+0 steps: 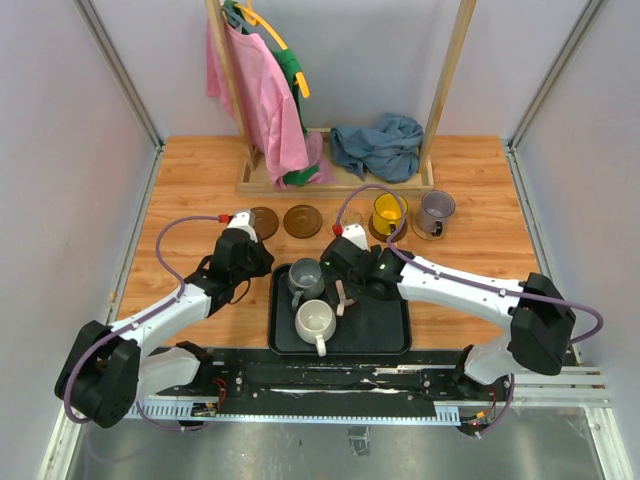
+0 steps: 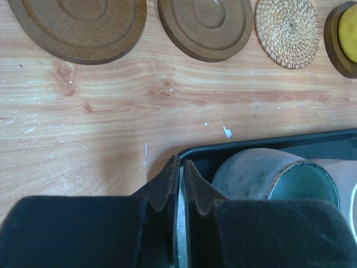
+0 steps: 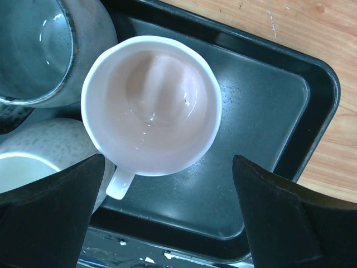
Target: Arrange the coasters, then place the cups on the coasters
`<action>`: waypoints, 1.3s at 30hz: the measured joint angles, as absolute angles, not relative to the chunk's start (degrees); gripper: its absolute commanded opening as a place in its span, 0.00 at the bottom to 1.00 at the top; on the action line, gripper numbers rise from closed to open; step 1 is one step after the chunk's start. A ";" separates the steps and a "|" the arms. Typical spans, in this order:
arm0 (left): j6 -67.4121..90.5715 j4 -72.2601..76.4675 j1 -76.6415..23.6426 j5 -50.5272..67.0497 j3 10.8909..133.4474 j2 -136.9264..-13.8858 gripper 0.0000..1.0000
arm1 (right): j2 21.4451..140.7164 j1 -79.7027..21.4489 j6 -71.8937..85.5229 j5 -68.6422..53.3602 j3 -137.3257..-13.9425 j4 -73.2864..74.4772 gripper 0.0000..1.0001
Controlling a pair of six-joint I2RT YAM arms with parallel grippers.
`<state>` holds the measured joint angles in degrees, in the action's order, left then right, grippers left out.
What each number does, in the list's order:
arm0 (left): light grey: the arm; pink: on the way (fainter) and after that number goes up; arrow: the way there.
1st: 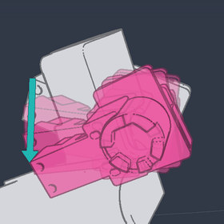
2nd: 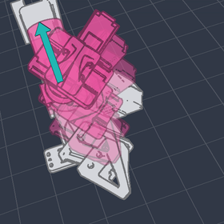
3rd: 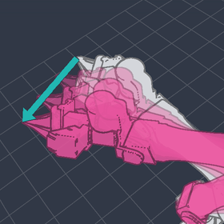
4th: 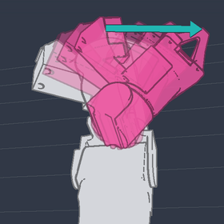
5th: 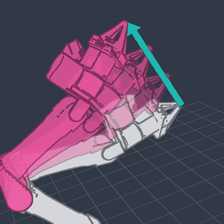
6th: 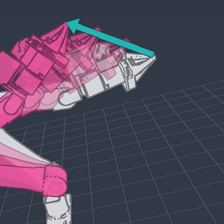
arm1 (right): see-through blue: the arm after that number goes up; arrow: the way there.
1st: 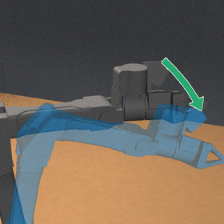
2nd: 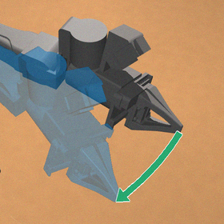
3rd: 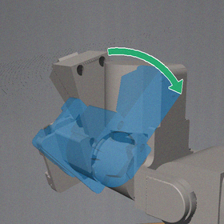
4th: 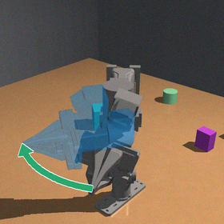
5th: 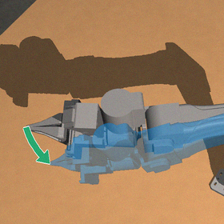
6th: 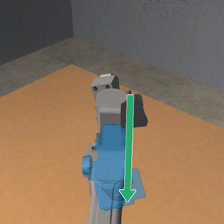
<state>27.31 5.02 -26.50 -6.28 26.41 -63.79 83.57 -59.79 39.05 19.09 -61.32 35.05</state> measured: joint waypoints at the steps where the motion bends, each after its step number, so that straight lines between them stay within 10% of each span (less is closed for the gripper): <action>1: 27.31 5.02 -26.50 -6.28 26.37 -63.79 0.11 | 84.03 -59.79 39.18 19.07 -61.32 35.07 0.98; 20: 27.66 5.13 -26.50 -5.41 26.22 -64.36 0.11 | 81.87 -60.27 41.71 17.74 -55.81 42.50 0.99; 39: 28.51 5.67 -26.50 -5.28 24.64 -64.45 0.11 | 84.53 -62.24 37.15 13.47 -55.77 38.48 0.59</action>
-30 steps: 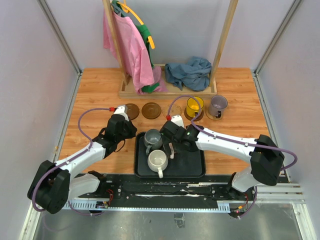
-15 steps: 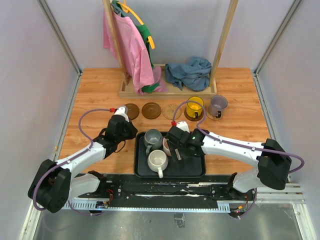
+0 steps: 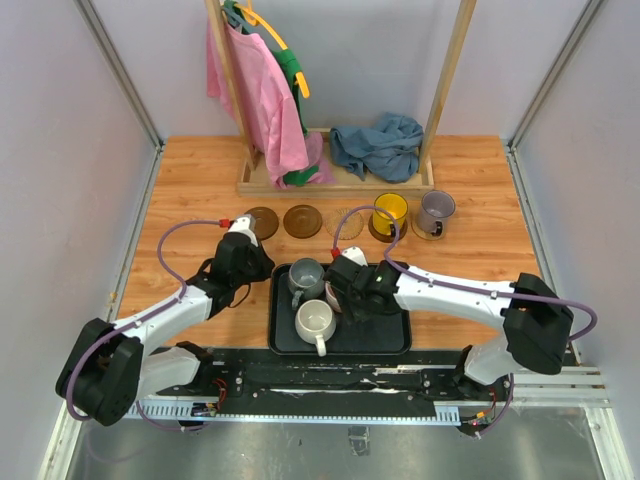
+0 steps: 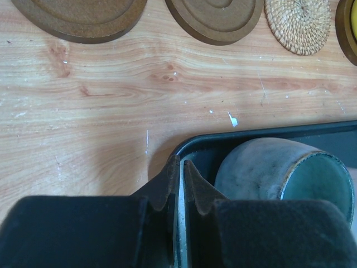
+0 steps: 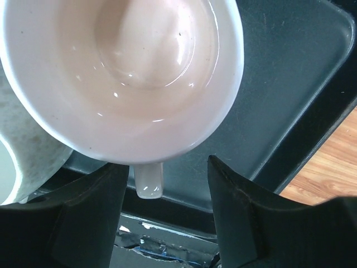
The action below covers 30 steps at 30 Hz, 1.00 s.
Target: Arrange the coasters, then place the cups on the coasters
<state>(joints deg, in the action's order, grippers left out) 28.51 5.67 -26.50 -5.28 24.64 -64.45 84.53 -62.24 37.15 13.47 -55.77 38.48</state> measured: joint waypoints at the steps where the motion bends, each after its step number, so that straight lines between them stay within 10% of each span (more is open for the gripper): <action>1: 28.53 5.67 -26.50 -5.26 24.53 -64.45 0.11 | 84.60 -62.24 37.08 13.50 -55.77 38.33 0.58; 22: 28.53 5.89 -26.50 -5.28 24.40 -65.19 0.11 | 86.91 -62.24 35.73 14.00 -56.64 35.59 0.38; 30: 28.53 5.89 -26.50 -5.30 24.40 -65.25 0.11 | 88.14 -62.24 35.59 13.93 -56.82 34.81 0.01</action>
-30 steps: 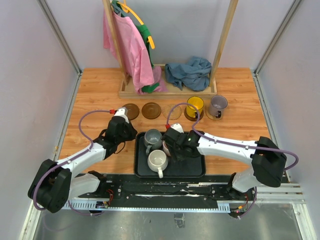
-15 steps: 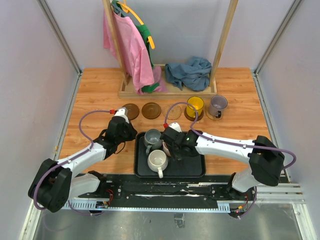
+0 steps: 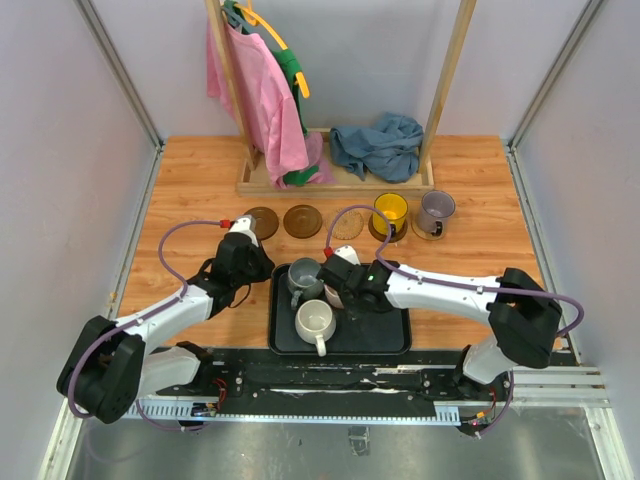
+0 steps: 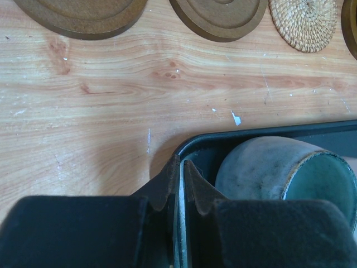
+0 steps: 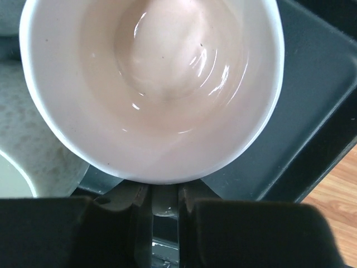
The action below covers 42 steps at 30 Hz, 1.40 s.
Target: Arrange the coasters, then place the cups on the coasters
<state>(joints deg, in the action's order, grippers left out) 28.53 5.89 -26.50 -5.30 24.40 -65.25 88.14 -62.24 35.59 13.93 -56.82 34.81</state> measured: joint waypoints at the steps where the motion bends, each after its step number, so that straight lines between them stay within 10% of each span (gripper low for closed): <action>1: 28.53 5.89 -26.50 -5.28 24.40 -65.25 0.11 | 88.14 -62.26 35.53 14.00 -56.86 34.68 0.01; 22: 27.83 6.02 -26.50 -5.37 24.40 -67.44 0.11 | 80.84 -60.73 36.25 26.13 -61.98 38.46 0.01; 42: 26.15 7.22 -26.50 -8.10 24.43 -66.83 0.11 | 108.88 -46.78 33.10 25.69 -89.45 36.32 0.01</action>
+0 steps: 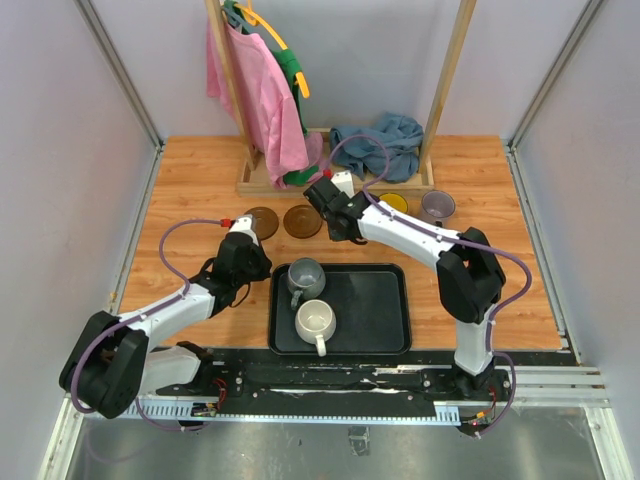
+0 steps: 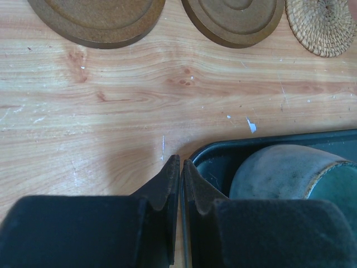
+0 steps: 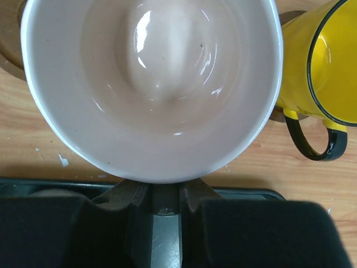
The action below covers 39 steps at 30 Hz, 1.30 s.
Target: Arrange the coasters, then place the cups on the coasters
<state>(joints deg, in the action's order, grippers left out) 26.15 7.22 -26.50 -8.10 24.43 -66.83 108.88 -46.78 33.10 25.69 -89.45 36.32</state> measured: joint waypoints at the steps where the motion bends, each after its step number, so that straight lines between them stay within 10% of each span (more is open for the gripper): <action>1: 26.15 7.22 -26.50 -8.10 24.43 -66.83 0.11 | 109.56 -46.57 33.58 25.47 -89.78 36.32 0.01; 39: 25.93 7.20 -26.50 -6.76 25.96 -70.15 0.11 | 114.87 -41.17 40.69 16.40 -90.59 36.84 0.01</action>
